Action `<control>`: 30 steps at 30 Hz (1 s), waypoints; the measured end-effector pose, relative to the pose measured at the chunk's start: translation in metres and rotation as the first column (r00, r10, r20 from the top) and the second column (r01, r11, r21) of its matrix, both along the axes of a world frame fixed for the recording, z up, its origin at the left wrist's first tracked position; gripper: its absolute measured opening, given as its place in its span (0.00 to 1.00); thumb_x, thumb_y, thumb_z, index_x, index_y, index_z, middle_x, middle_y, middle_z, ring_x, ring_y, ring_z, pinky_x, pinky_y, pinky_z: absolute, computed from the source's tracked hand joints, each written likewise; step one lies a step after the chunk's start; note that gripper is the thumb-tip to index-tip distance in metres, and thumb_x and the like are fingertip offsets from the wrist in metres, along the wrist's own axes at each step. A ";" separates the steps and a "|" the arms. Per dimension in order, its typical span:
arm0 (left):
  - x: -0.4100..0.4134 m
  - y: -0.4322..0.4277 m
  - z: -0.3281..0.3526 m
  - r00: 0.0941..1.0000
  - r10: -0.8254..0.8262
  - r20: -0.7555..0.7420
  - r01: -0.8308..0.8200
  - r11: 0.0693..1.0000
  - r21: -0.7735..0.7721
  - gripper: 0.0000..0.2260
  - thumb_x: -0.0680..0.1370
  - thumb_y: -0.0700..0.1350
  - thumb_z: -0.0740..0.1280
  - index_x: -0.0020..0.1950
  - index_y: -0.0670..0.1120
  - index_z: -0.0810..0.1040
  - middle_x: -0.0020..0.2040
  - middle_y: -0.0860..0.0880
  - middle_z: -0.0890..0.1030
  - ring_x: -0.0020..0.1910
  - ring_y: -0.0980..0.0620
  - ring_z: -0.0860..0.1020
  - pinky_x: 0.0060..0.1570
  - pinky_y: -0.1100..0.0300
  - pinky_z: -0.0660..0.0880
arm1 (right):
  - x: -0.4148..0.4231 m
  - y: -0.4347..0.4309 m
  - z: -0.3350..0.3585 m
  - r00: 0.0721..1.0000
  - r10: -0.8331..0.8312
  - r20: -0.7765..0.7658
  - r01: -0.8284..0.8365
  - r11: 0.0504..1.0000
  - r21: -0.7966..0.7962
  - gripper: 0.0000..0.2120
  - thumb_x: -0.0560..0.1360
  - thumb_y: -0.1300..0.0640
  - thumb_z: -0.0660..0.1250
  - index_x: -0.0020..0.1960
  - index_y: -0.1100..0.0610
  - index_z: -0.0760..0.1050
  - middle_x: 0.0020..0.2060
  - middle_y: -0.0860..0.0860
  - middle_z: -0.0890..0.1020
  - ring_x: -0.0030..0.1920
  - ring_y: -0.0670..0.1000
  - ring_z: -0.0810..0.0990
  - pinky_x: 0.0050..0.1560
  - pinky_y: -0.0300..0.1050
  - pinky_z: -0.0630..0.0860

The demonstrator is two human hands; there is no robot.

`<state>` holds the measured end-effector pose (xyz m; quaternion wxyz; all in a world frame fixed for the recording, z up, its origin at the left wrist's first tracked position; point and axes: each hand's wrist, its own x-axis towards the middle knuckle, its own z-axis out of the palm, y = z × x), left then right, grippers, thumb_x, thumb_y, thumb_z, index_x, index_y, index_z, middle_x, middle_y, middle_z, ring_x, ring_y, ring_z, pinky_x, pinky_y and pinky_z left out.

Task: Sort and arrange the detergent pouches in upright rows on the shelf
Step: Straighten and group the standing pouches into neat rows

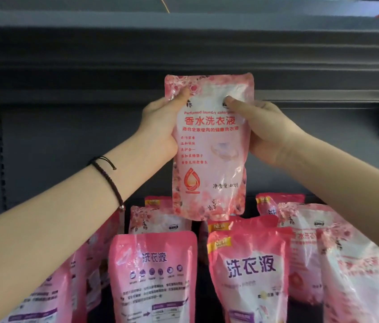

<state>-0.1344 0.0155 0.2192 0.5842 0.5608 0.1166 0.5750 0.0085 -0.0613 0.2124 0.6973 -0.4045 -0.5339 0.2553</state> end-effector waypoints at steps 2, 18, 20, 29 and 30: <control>0.016 -0.014 -0.003 0.999 -0.023 -0.024 0.023 1.000 -0.019 0.07 0.75 0.46 0.71 0.49 0.44 0.80 0.42 0.45 0.86 0.40 0.48 0.85 0.41 0.48 0.83 | 0.014 -0.013 -0.004 0.999 -0.023 -0.040 0.025 0.999 0.038 0.14 0.76 0.55 0.68 0.59 0.61 0.78 0.49 0.55 0.85 0.48 0.54 0.85 0.49 0.52 0.82; 0.153 -0.121 -0.028 0.999 0.011 -0.034 -0.008 0.998 0.063 0.08 0.77 0.47 0.69 0.51 0.43 0.81 0.46 0.46 0.86 0.43 0.48 0.85 0.45 0.51 0.82 | 0.151 -0.117 -0.029 0.989 0.062 -0.130 -0.053 0.996 0.077 0.09 0.76 0.55 0.68 0.54 0.58 0.79 0.45 0.54 0.86 0.44 0.54 0.86 0.37 0.50 0.83; 0.164 -0.132 -0.033 0.999 0.010 -0.041 -0.007 0.998 0.063 0.08 0.77 0.47 0.69 0.51 0.44 0.81 0.46 0.46 0.86 0.43 0.49 0.85 0.45 0.52 0.82 | 0.163 -0.128 -0.035 0.986 0.075 -0.152 -0.064 0.995 0.074 0.09 0.76 0.56 0.67 0.54 0.58 0.79 0.45 0.54 0.86 0.44 0.54 0.86 0.36 0.50 0.82; 0.186 -0.159 -0.085 0.997 0.057 -0.043 -0.054 0.995 0.081 0.14 0.77 0.50 0.69 0.55 0.41 0.81 0.46 0.44 0.86 0.44 0.46 0.85 0.42 0.54 0.82 | 0.182 -0.150 -0.085 0.978 0.092 -0.189 -0.078 0.994 0.082 0.05 0.76 0.54 0.68 0.48 0.56 0.79 0.43 0.54 0.86 0.43 0.55 0.86 0.37 0.52 0.82; 0.187 -0.159 -0.095 0.997 0.076 -0.033 -0.073 0.994 0.078 0.14 0.77 0.50 0.69 0.55 0.40 0.81 0.46 0.43 0.86 0.44 0.46 0.85 0.40 0.54 0.82 | 0.182 -0.149 -0.094 0.975 0.096 -0.201 -0.081 0.993 0.084 0.05 0.76 0.55 0.68 0.47 0.56 0.79 0.43 0.55 0.86 0.43 0.55 0.86 0.38 0.52 0.82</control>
